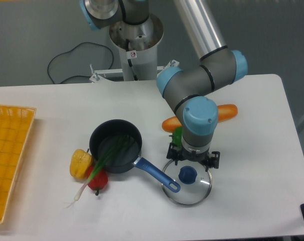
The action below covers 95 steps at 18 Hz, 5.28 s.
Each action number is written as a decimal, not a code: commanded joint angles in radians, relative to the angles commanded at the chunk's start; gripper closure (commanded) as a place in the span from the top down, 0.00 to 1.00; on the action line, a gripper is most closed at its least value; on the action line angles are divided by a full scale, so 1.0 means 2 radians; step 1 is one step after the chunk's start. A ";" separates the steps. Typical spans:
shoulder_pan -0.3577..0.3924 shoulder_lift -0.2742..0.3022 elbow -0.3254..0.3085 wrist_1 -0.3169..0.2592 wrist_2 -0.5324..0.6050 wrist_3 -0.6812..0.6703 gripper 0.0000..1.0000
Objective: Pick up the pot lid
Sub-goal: 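Lower the open gripper over the blue knob of the glass lid, then close the gripper on the blue knob of the glass lid, then lift the glass lid by its knob up off the table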
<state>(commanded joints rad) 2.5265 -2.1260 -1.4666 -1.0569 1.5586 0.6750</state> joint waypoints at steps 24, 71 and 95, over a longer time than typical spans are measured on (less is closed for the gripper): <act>-0.002 -0.027 0.009 0.000 -0.008 -0.002 1.00; -0.002 -0.035 0.003 -0.005 -0.002 0.016 0.49; 0.018 0.011 0.037 -0.107 -0.004 0.119 0.44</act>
<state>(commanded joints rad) 2.5617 -2.1032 -1.3928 -1.2700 1.5508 0.9125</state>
